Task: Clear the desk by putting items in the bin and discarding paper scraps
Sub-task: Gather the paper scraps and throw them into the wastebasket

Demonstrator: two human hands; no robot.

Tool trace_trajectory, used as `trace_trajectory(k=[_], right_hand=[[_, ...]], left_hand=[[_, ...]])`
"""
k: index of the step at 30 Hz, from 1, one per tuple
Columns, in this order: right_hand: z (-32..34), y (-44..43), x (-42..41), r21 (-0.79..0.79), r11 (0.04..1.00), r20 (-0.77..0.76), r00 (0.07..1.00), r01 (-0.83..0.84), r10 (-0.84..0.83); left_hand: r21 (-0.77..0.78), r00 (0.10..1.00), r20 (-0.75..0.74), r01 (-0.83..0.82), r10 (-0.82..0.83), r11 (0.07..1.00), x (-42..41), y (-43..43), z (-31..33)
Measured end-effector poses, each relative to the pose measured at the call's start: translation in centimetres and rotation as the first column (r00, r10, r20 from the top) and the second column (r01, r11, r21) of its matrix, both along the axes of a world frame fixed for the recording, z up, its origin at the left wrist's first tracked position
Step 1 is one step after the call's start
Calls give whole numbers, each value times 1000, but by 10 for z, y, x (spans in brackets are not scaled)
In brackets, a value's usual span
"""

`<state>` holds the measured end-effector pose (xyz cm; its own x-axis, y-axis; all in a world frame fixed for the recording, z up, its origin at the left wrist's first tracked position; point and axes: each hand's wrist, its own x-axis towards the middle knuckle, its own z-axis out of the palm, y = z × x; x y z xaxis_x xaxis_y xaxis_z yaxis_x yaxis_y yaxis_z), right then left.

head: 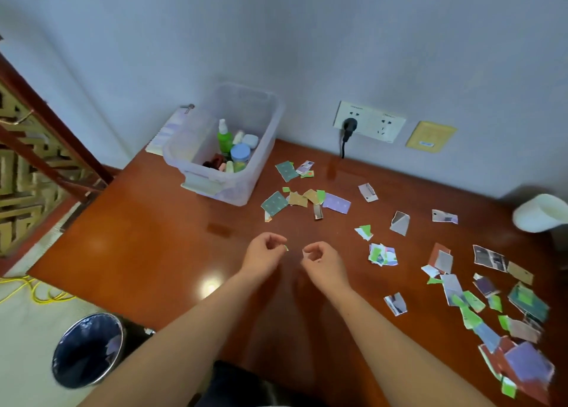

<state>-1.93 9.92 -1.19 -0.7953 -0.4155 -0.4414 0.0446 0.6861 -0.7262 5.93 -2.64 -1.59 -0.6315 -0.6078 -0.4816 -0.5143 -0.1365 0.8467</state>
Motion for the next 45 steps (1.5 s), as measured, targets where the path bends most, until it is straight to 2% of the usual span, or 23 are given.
trace_trajectory(k=[4, 8, 13, 18, 22, 26, 30, 38, 45], right_hand=[[-15, 2, -11, 174, 985, -75, 997, 3, 11], [-28, -5, -13, 333, 942, -103, 995, 40, -6], [-40, -16, -11, 444, 880, -125, 984, 169, -126], [-49, -27, -11, 432, 871, -185, 968, 234, -168], [-53, -30, -15, 415, 883, -183, 971, 217, -153], [-53, -31, -17, 425, 876, -174, 970, 229, -169], [-53, -34, -19, 402, 884, -179, 967, 238, -179], [-50, -29, -17, 299, 937, -88, 983, 182, -162], [-50, -22, -12, 252, 956, -76, 988, 152, -138]], left_hand=[[-83, 978, 139, 165, -152, 983, -13, -15, -21], [-261, 900, 306, 394, -312, 881, -23, -31, -28], [-313, 819, 407, 541, -405, 781, -31, -34, -46], [-402, 805, 417, 580, -422, 709, -37, -35, -56], [-407, 785, 409, 613, -465, 677, -36, -40, -59], [-478, 790, 396, 613, -468, 629, -34, -42, -60], [-503, 798, 426, 601, -427, 621, -33, -44, -60], [-536, 820, 415, 570, -394, 623, -27, -40, -62], [-552, 819, 393, 574, -418, 605, -23, -41, -61]])
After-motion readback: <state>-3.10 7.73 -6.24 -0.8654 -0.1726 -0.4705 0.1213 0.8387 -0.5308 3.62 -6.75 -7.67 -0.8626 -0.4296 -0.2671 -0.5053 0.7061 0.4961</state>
